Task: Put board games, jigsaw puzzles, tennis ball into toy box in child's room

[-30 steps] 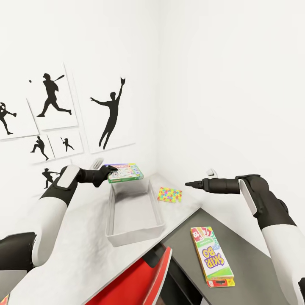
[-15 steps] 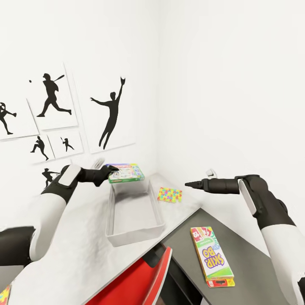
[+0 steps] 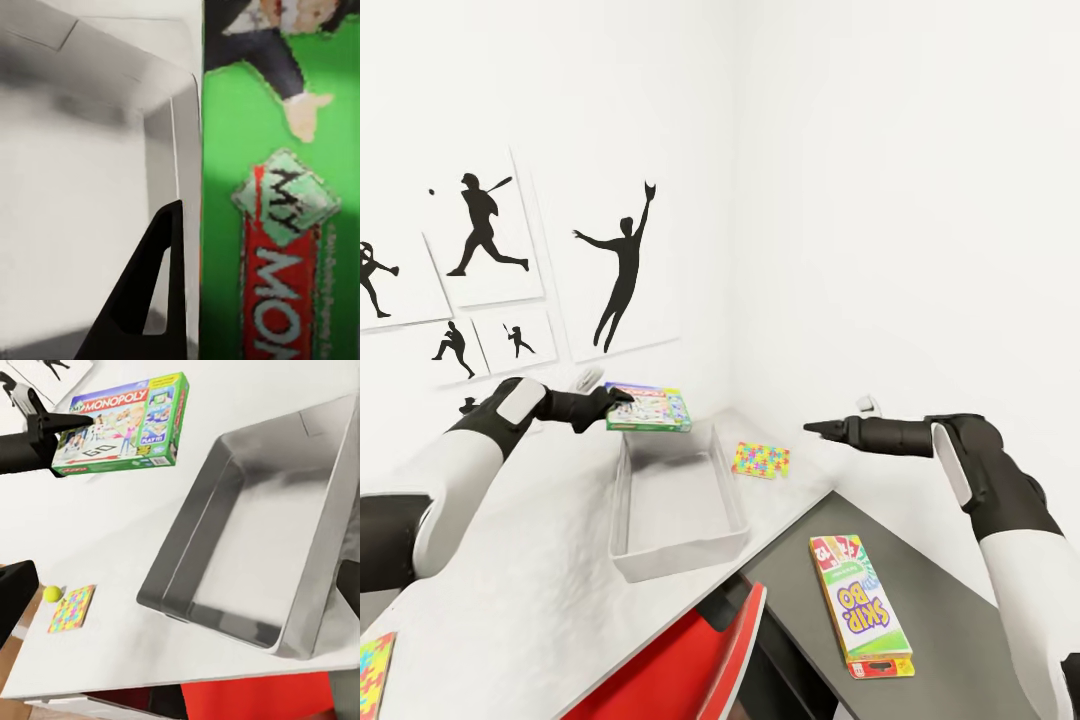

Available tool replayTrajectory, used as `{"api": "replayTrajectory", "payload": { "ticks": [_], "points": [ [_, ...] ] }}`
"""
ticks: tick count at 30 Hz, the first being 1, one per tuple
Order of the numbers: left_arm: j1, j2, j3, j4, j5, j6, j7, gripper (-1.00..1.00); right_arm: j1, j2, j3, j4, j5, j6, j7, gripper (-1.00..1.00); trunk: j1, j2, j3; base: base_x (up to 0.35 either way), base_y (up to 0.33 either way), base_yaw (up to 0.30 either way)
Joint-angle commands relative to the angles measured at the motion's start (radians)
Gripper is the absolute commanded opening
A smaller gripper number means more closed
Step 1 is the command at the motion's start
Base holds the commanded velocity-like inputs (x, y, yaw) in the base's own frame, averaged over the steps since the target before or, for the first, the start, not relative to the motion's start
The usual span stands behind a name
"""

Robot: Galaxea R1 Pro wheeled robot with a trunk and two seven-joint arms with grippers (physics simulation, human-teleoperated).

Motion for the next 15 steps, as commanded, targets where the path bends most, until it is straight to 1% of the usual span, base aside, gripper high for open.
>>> {"api": "replayTrajectory", "payload": {
  "ticks": [1, 2, 3, 5, 9, 15],
  "points": [
    [-0.007, 0.001, -0.009, 0.004, -0.015, 0.003, -0.008, -1.00, 0.001, -0.002, -0.004, -0.002, -0.002, 0.005, 0.009, 1.00, 0.001, -0.002, -0.003, 0.000, 0.000, 0.000],
    [-0.011, 0.001, -0.009, 0.007, -0.022, 0.005, -0.012, -1.00, 0.004, -0.004, -0.005, -0.005, -0.004, 0.005, 0.019, 1.00, 0.001, -0.002, -0.003, 0.000, 0.000, 0.000],
    [-0.011, 0.001, -0.009, 0.007, -0.022, 0.005, -0.012, -1.00, 0.004, -0.004, -0.005, -0.005, -0.004, 0.005, 0.019, 1.00, 0.001, -0.002, -0.003, 0.000, 0.000, 0.000],
    [-0.018, 0.002, -0.011, 0.011, -0.032, 0.007, -0.025, -1.00, 0.011, -0.007, -0.005, -0.016, -0.005, 0.005, 0.054, 1.00, 0.001, -0.002, -0.003, 0.000, 0.000, 0.000],
    [-0.024, 0.005, -0.013, 0.015, -0.045, 0.009, -0.081, -1.00, 0.023, -0.011, -0.002, -0.048, -0.004, 0.005, 0.123, 1.00, 0.001, -0.002, -0.003, 0.000, 0.000, 0.000],
    [-0.025, 0.009, -0.015, 0.018, -0.054, 0.011, -0.133, -1.00, 0.029, -0.013, -0.007, -0.067, -0.004, 0.005, 0.160, 1.00, 0.001, -0.002, -0.005, 0.000, 0.000, 0.000]
  ]
}}
